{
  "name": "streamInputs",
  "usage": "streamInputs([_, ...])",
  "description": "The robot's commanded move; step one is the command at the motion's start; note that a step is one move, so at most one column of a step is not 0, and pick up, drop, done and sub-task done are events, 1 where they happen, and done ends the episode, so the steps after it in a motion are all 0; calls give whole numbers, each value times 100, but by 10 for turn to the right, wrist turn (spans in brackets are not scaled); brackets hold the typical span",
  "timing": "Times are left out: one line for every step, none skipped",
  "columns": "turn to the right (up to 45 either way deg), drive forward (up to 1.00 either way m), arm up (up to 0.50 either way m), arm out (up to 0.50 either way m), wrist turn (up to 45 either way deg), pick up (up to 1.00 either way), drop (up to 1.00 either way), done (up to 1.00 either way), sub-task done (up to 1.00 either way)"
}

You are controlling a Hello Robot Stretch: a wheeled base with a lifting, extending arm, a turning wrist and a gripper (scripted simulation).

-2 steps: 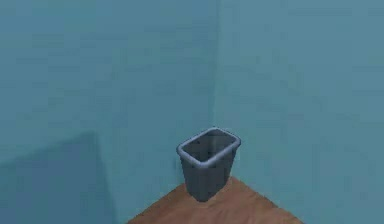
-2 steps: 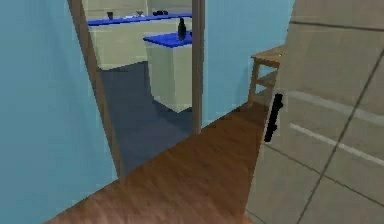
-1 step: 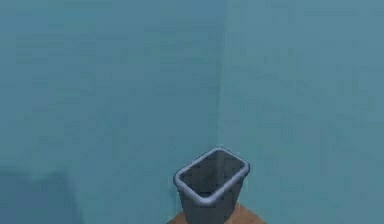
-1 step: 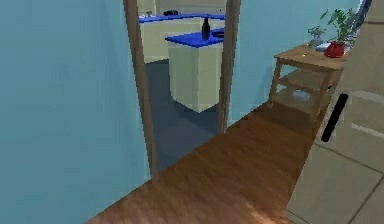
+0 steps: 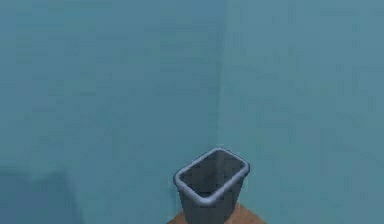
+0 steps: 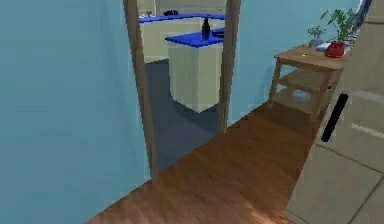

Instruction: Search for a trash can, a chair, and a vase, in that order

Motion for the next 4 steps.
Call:
streamInputs([450, 0, 0, 0, 0, 0, 0, 0, 0])
streamInputs([450, 0, 0, 0, 0, 0, 0, 0, 0])
streamInputs([180, 0, 0, 0, 0, 0, 0, 0, 0])
streamInputs([30, 0, 0, 0, 0, 0, 0, 0, 0])
